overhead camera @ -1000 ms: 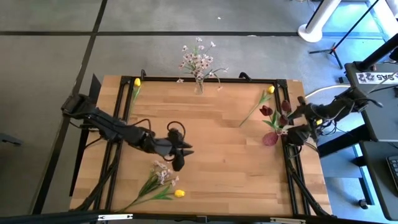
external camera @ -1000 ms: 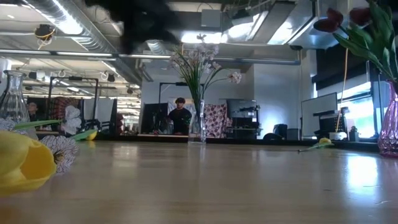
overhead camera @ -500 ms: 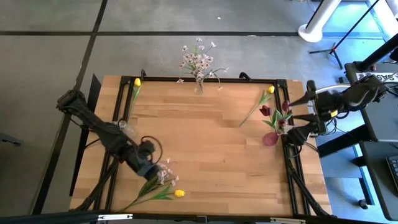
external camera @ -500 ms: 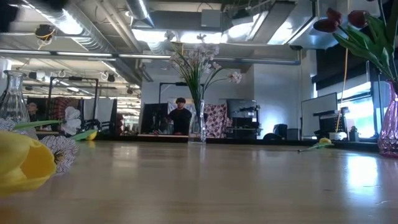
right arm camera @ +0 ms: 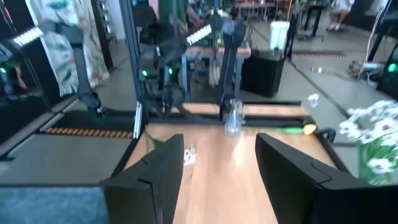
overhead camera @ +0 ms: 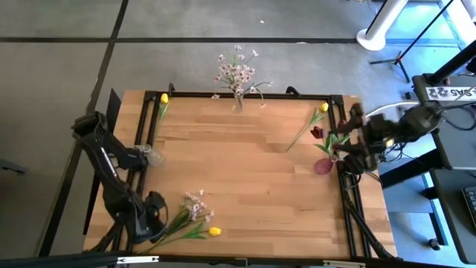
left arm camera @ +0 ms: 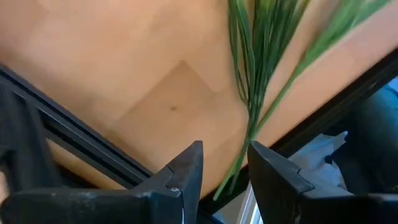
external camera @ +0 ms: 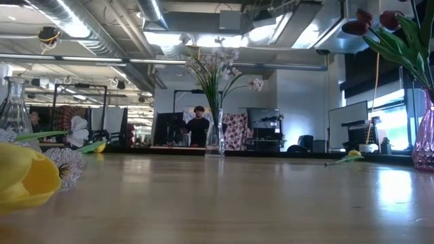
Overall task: Sort flowers into vase by color
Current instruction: Put the white flower into the top transparent vase
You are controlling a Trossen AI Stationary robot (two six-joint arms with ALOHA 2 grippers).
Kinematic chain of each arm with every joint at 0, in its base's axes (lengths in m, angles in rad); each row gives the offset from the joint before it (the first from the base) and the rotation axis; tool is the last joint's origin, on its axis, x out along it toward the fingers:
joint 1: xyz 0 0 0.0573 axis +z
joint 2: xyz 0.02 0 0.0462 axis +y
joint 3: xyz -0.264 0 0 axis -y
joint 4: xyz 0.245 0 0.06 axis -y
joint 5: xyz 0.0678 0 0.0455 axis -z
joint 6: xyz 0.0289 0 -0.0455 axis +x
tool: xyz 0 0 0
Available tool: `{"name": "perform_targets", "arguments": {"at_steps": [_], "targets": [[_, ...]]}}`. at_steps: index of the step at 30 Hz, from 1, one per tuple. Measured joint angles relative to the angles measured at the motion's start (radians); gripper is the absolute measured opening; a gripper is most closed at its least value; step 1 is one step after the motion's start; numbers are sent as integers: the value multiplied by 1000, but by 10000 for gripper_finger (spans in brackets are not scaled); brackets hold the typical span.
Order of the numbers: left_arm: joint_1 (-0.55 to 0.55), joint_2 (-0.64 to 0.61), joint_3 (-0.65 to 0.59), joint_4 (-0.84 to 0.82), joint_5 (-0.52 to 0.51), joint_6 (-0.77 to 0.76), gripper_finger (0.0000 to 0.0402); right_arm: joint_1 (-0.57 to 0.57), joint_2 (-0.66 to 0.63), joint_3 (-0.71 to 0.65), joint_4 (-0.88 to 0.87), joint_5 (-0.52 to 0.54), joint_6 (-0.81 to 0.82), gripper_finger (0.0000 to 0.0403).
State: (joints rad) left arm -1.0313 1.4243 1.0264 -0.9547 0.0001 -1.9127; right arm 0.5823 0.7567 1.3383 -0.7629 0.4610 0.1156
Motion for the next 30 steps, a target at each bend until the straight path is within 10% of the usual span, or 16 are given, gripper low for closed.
{"name": "perform_targets", "arguments": {"at_steps": [30], "targets": [[151, 369, 3, 257, -81, 306, 98, 1, 388, -101, 66, -106, 61, 198]]}}
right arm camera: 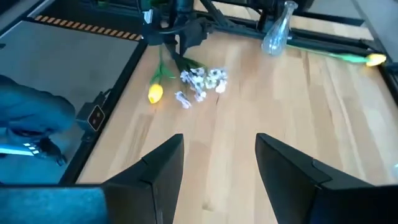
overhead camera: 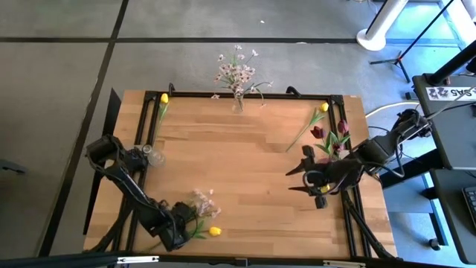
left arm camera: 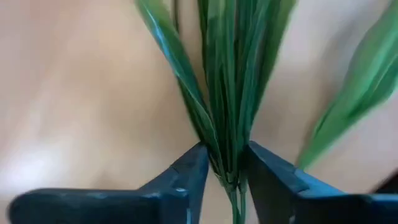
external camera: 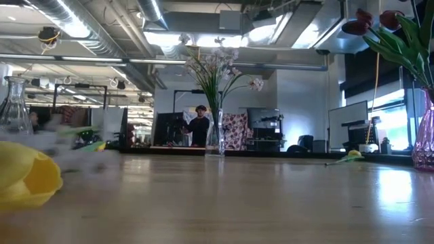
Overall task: Sort flowers into vase by color
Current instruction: Put the white flower into the top transparent vase
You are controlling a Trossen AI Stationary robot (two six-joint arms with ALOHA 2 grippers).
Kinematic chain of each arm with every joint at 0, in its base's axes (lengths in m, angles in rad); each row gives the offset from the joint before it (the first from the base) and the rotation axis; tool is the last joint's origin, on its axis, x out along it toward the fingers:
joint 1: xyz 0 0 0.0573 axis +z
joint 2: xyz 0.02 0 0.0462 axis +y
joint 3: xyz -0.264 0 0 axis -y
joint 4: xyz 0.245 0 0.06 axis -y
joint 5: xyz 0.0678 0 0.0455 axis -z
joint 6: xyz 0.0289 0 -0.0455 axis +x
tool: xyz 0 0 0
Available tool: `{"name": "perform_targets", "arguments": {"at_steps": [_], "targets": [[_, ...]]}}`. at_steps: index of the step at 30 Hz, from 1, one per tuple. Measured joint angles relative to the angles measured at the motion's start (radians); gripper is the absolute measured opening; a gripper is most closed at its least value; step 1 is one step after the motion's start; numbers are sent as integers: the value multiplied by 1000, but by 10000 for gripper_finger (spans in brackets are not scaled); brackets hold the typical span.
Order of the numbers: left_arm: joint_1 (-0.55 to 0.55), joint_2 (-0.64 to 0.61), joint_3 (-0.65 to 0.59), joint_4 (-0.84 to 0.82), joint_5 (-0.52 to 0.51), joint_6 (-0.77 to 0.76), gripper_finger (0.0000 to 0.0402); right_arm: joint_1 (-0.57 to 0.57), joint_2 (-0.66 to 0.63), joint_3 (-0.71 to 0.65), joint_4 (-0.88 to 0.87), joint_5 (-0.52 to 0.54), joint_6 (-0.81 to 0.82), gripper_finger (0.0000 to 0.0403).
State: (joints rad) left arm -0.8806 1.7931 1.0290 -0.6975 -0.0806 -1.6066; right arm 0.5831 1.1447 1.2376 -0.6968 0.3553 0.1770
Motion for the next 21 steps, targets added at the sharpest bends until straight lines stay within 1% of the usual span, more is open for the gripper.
{"name": "perform_targets", "arguments": {"at_steps": [3, 5, 6, 10, 13, 15, 17, 19, 21], "targets": [[38, -27, -5, -6, -114, 49, 49, 0, -3, -31, 18, 1, 3, 198], [71, -66, -5, -21, -193, 96, 17, 0, -3, -53, 43, 2, 3, 198], [89, -92, -5, -35, -231, 123, 11, 0, -3, -69, 77, 2, -2, 198], [190, -222, -5, -87, -382, 271, 10, -1, -2, -156, 257, 11, -73, 198], [286, -344, -5, -61, -544, 432, 8, -3, -2, -232, 423, 52, -131, 198], [341, -411, -5, 18, -658, 566, 8, -16, -2, -285, 541, 74, -171, 198], [380, -464, -5, 157, -747, 743, 8, -30, -2, -328, 647, 79, -182, 198], [404, -495, -5, 323, -778, 932, 7, -57, 5, -355, 726, 76, -182, 198], [421, -498, -4, 484, -771, 1096, 7, -86, 26, -364, 765, 56, -183, 198]]}}
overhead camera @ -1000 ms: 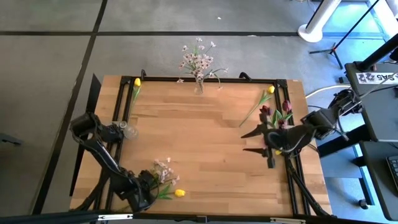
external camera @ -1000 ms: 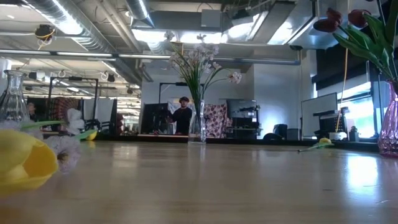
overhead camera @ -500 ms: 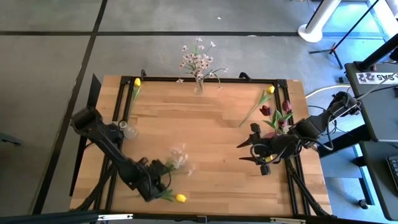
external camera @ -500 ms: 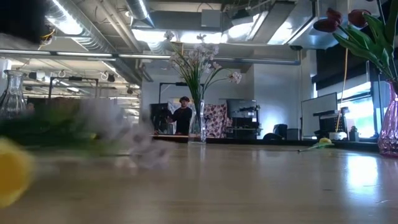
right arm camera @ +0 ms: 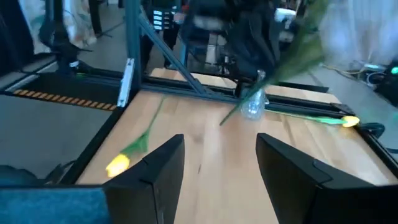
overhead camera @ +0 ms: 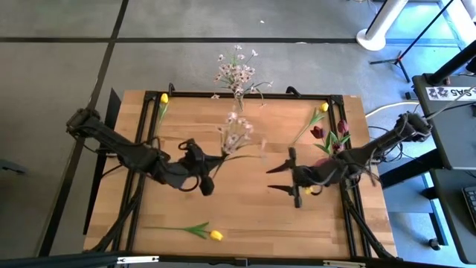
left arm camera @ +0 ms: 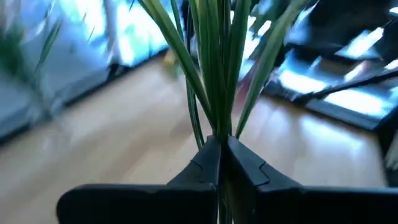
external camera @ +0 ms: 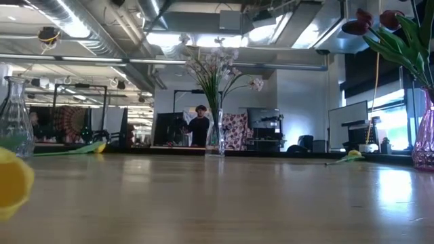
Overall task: Sort flowers into vase by color
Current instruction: Put the white flower into the top transparent vase
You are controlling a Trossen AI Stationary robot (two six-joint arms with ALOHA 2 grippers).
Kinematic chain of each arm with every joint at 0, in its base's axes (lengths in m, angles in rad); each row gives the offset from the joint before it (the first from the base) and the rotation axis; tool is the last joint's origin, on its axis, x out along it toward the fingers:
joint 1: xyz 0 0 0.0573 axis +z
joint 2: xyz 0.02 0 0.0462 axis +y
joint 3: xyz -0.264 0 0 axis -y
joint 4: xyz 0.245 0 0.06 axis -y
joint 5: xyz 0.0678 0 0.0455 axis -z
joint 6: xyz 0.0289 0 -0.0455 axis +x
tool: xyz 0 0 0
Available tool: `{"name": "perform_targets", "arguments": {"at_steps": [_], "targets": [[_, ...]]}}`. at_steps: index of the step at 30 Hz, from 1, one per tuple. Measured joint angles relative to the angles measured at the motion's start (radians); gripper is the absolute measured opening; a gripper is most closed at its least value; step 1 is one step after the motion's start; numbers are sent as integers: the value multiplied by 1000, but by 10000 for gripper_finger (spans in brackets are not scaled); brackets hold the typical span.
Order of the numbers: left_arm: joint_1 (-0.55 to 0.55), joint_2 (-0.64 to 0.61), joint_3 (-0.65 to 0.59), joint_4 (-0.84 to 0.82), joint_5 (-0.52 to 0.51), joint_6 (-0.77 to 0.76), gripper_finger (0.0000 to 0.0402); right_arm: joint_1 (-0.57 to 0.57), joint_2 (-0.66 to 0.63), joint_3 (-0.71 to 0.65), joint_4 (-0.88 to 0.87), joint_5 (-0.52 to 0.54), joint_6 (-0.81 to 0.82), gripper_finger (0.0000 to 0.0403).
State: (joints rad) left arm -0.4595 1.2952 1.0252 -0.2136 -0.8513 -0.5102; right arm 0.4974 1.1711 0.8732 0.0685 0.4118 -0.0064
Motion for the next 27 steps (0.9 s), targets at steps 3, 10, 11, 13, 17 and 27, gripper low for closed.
{"name": "perform_targets", "arguments": {"at_steps": [3, 10, 11, 13, 17, 27], "targets": [[22, 10, -14, 208, 57, 167, 7, -53, 55, -3, 73, -56, -6, 198], [80, 39, -274, 1017, 335, 442, 7, -130, 135, 39, 169, -211, -31, 245], [85, 40, -311, 1081, 338, 459, 7, -133, 135, 43, 171, -204, -47, 253], [100, 53, -370, 1153, 337, 468, 6, -132, 131, 51, 169, -162, -65, 265], [136, 93, -424, 1221, 338, 478, 6, -161, 139, 57, 174, -90, -69, 272], [158, 205, -426, 1264, 409, 473, 9, -301, 242, 57, 421, -199, 8, 273]]}}
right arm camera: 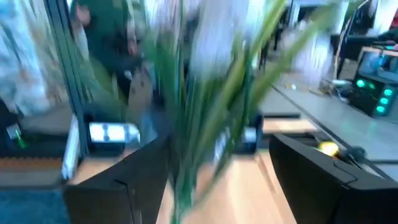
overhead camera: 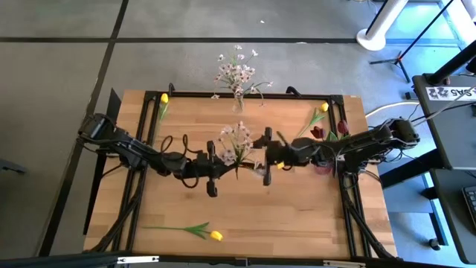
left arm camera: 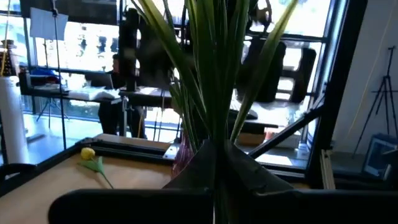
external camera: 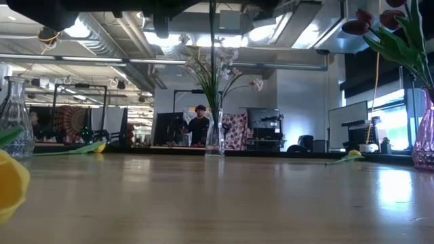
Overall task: Sort flowers into vase by color
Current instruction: Put the white flower into the top transparent vase
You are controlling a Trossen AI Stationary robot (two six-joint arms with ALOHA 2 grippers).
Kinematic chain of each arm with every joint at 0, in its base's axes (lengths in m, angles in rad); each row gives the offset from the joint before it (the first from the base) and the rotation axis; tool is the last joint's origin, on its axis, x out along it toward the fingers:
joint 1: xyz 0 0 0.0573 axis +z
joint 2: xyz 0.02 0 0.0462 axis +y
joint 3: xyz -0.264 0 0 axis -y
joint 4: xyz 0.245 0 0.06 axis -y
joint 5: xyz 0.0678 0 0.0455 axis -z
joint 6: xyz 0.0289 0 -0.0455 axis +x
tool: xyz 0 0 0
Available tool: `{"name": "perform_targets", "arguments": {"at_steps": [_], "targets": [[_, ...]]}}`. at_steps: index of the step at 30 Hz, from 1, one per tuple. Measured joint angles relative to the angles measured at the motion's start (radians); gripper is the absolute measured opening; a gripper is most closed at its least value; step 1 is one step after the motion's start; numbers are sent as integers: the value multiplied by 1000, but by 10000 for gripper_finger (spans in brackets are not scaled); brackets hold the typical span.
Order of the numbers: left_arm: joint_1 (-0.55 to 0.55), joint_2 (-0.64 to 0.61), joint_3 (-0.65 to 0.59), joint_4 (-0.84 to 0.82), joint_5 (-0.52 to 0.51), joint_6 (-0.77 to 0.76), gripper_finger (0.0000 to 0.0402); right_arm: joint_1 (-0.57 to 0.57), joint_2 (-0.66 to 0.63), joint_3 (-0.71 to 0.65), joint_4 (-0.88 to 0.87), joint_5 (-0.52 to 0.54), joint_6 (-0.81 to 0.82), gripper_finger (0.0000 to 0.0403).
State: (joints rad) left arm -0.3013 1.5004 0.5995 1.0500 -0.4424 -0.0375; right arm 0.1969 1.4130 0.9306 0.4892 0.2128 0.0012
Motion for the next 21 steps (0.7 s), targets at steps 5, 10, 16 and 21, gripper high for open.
{"name": "perform_targets", "arguments": {"at_steps": [5, 10, 16, 21], "targets": [[16, 0, 0, 1, -15, 25, 9, -30, 33, 0, 77, -156, 57, 251], [65, 0, 0, -3, 56, 25, 10, -30, 83, 0, 101, -142, 65, 211], [83, 0, 0, -32, 87, 26, 13, -29, 109, 0, 172, -134, 43, 132], [89, 0, 1, -42, 86, 71, 52, -29, 109, 0, 175, -107, 40, 29]]}}
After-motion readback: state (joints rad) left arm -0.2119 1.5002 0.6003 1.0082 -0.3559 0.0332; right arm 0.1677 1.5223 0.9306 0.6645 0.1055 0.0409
